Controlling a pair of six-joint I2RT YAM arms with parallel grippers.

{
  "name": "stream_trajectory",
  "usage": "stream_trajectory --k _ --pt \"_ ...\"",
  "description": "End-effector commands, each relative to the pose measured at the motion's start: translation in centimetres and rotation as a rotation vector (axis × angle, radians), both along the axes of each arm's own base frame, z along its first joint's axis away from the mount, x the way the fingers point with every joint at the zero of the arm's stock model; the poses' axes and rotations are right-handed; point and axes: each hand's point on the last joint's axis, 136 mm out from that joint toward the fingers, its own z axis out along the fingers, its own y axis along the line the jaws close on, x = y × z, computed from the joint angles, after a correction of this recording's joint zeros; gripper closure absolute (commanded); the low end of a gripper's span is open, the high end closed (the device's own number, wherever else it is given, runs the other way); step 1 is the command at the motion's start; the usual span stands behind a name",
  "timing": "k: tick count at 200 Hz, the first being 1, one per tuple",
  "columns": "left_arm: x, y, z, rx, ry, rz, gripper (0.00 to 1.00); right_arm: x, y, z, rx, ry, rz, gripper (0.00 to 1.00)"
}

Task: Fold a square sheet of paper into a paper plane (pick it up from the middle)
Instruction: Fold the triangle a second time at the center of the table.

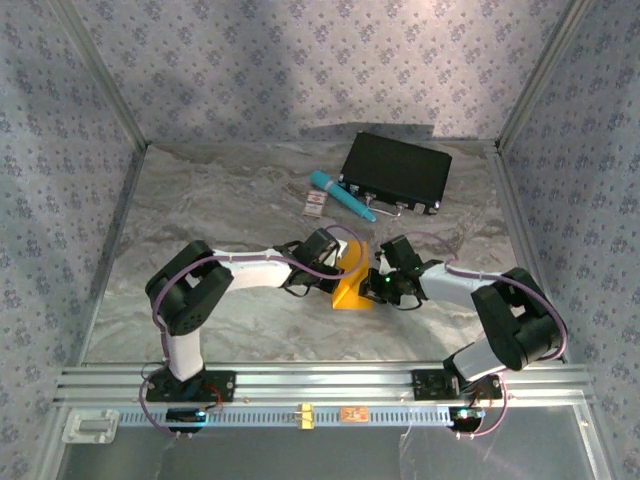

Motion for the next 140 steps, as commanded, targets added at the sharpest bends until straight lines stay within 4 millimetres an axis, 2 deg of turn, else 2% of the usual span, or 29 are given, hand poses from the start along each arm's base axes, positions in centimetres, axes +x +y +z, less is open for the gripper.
stream_trajectory --k 1,35,60,101,140 --pt "-0.3 0.2 -0.9 0.023 0.030 -0.023 1.00 -0.5 -1.0 0.0 -0.036 0.003 -0.002 0.90" --pt "-0.5 0.0 -0.8 0.006 0.054 -0.005 1.00 -0.1 -1.2 1.2 -0.003 -0.034 -0.020 0.87" --pt "-0.7 -0.2 -1.0 -0.003 0.072 0.012 1.00 -0.5 -0.2 1.8 0.068 -0.041 -0.009 0.87" --pt "-0.9 -0.5 -0.7 -0.009 0.078 0.031 1.00 -1.6 0.1 0.3 0.036 0.021 0.005 0.91" --pt "-1.4 -0.8 -0.5 -0.002 0.082 0.041 1.00 -2.2 -1.6 -1.3 -0.043 0.063 -0.014 0.92"
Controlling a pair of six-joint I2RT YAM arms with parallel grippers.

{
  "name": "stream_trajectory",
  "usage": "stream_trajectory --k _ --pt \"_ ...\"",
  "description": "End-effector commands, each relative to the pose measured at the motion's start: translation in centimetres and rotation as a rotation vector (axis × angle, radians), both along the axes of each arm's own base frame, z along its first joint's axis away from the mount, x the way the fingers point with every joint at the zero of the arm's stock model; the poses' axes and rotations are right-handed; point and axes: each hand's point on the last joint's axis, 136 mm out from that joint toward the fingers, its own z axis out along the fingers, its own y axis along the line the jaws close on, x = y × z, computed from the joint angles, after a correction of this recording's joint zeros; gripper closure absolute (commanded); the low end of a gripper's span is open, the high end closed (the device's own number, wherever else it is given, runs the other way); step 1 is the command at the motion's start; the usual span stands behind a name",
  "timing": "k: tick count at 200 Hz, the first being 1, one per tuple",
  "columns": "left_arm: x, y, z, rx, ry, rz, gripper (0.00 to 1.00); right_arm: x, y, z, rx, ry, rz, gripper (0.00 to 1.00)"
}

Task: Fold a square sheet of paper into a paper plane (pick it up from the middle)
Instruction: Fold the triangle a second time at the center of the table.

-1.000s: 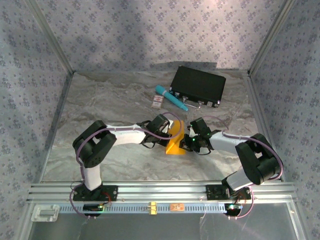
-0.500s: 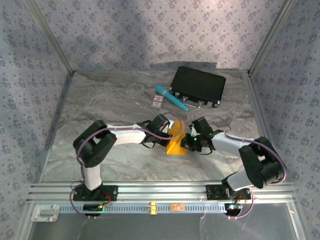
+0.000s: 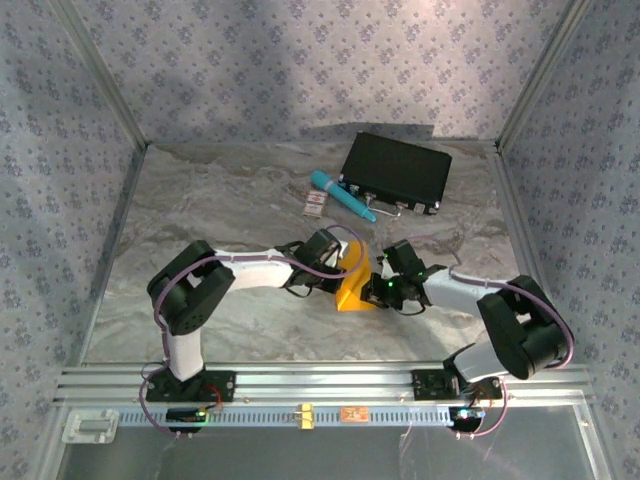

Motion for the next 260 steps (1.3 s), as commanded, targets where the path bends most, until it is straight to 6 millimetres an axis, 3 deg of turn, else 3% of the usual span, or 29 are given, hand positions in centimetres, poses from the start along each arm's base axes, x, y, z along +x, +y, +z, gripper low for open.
stream_trajectory --k 1,93,260 --pt "-0.8 -0.2 -0.6 0.027 0.032 0.008 1.00 -0.7 -1.4 -1.2 -0.058 0.046 -0.017 0.92" --pt "0.2 -0.6 1.2 0.040 -0.055 -0.003 1.00 -0.6 -2.1 -1.8 -0.075 0.060 -0.023 0.92" --pt "0.5 -1.3 1.4 0.018 -0.073 -0.032 1.00 -0.6 -2.2 -1.9 -0.077 0.065 -0.023 0.92"
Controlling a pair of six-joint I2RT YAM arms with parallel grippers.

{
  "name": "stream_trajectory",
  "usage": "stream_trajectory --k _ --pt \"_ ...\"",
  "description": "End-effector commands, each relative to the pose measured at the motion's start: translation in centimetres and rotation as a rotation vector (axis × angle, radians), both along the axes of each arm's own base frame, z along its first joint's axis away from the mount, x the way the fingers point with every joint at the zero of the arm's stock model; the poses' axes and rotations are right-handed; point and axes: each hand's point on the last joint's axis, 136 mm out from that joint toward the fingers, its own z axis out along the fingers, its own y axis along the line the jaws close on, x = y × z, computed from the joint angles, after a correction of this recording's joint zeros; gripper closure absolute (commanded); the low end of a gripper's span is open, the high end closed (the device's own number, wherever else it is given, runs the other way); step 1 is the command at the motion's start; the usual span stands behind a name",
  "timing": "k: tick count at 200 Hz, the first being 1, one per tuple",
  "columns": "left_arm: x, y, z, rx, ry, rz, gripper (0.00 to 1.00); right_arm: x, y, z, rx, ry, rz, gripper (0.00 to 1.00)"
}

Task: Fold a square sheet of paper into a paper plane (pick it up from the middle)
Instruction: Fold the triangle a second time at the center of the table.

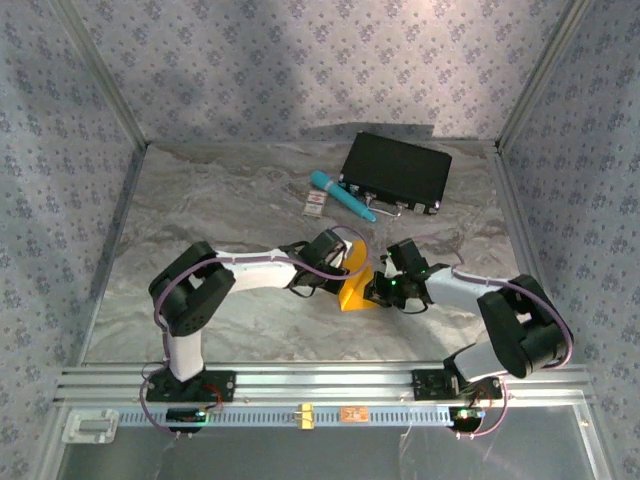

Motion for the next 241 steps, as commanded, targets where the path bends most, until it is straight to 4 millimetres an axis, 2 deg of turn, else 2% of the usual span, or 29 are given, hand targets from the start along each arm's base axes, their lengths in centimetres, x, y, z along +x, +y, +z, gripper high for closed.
stream_trajectory --k 1,116,193,241 --pt "0.4 -1.0 0.9 -0.025 -0.023 -0.018 1.00 -1.1 -1.4 -1.7 -0.075 0.060 -0.006 0.92" --pt "0.7 -1.0 0.8 -0.040 -0.018 -0.031 1.00 -1.2 -1.5 -1.8 -0.077 0.063 -0.008 0.92" --pt "0.7 -0.6 -0.3 -0.011 -0.002 -0.028 1.00 -1.2 -1.5 -1.6 -0.078 0.060 -0.012 0.92" --pt "1.1 -0.6 0.3 -0.021 -0.021 -0.018 1.00 -1.2 -1.5 -1.6 -0.079 0.061 -0.013 0.92"
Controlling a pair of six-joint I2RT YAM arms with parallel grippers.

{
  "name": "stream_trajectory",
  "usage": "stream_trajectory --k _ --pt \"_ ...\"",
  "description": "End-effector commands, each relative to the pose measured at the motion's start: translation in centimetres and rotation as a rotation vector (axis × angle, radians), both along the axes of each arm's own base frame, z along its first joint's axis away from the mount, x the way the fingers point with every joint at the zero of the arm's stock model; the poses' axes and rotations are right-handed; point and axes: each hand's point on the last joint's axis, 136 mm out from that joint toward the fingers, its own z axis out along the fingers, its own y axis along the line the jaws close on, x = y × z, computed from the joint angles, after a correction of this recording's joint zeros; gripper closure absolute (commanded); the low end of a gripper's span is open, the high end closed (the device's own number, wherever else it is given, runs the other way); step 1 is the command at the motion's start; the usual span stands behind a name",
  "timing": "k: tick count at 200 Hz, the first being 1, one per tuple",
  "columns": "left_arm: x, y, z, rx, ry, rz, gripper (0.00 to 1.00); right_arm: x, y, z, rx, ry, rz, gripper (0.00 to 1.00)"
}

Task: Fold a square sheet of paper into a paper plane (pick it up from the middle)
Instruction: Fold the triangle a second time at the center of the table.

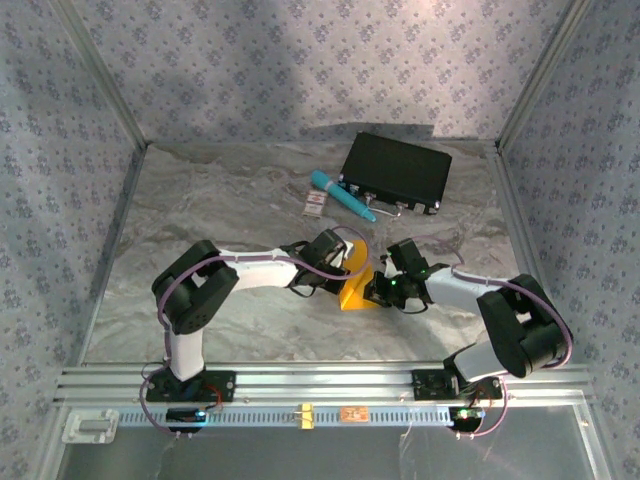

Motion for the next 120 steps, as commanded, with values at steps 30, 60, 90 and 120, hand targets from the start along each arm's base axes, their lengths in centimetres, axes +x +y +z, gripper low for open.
stream_trajectory --k 30,60,90,120 --pt "0.91 -0.71 1.29 -0.029 -0.032 -0.012 1.00 -1.16 -1.57 -1.56 -0.079 0.056 -0.014 0.92" --pt "0.84 -0.79 1.12 -0.032 -0.029 -0.014 1.00 -1.18 -1.56 -1.55 -0.077 0.056 -0.014 0.92" --pt "0.99 -0.79 1.46 -0.035 -0.039 -0.010 1.00 -1.24 -1.56 -1.60 -0.076 0.056 -0.013 0.92" --pt "1.24 -0.85 1.71 -0.037 -0.052 -0.009 1.00 -1.19 -1.60 -1.59 -0.076 0.056 -0.015 0.92"
